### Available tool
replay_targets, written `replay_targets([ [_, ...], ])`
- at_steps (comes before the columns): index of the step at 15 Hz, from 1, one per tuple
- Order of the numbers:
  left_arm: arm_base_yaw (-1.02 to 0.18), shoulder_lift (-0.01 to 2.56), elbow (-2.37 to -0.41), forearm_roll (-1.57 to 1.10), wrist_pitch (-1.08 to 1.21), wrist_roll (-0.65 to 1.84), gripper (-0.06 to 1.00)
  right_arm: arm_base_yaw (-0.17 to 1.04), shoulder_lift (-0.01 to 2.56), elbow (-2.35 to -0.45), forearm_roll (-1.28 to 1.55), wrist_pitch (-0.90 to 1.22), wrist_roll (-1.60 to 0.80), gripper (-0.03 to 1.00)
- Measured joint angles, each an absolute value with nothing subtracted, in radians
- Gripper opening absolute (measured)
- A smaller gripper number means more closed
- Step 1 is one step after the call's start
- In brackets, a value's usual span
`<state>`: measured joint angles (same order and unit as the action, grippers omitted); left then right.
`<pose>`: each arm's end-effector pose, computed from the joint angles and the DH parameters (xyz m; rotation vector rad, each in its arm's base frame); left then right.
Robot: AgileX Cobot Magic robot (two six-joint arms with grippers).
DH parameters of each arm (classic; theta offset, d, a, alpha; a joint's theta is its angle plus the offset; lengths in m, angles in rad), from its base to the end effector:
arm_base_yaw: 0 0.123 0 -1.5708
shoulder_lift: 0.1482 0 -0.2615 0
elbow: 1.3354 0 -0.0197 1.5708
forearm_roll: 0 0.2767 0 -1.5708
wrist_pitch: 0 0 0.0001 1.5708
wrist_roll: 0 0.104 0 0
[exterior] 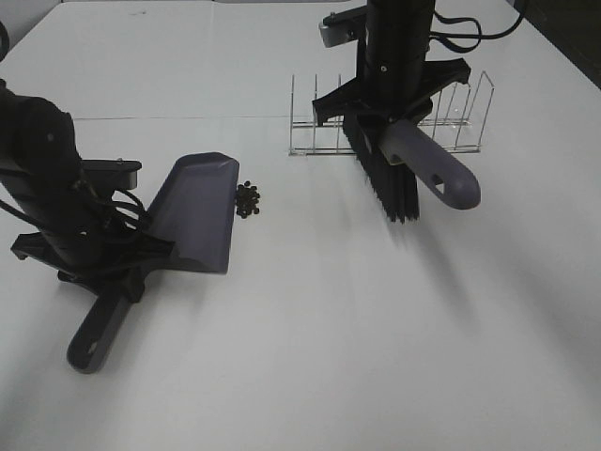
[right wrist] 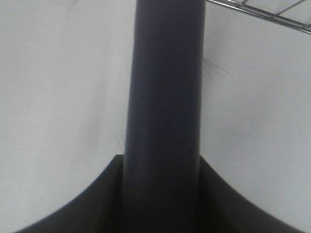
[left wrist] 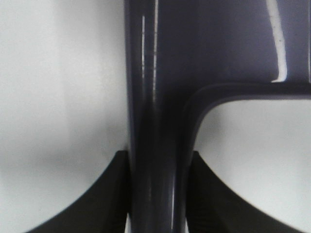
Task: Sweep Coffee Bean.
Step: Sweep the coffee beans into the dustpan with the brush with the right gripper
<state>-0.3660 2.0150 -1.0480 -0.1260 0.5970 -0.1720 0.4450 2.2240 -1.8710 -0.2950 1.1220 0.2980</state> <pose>0.3219 -0.1313 0.0360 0.1427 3.0643 -0.1503 0.4449 0.1820 0.1529 -0.3583 2.8365 -0.2768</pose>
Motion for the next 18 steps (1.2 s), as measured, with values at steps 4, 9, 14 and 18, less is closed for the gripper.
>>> replay_targets([
  [4, -0.383, 2.021, -1.051, -0.127, 0.595, -0.172, 0.27, 0.467, 2.311, -1.868, -0.295, 1.12, 0.299, 0.27],
  [9, -0.401, 2.027, -1.053, -0.127, 0.592, -0.172, 0.27, 0.603, 2.377, -1.911, -0.268, 1.106, 0.289, 0.27],
  [14, -0.401, 2.028, -1.053, -0.128, 0.592, -0.172, 0.27, 0.718, 2.491, -2.133, -0.163, 1.162, 0.215, 0.27],
  [18, -0.401, 2.028, -1.053, -0.128, 0.593, -0.173, 0.27, 0.744, 2.517, -2.292, -0.142, 1.223, 0.2, 0.27],
])
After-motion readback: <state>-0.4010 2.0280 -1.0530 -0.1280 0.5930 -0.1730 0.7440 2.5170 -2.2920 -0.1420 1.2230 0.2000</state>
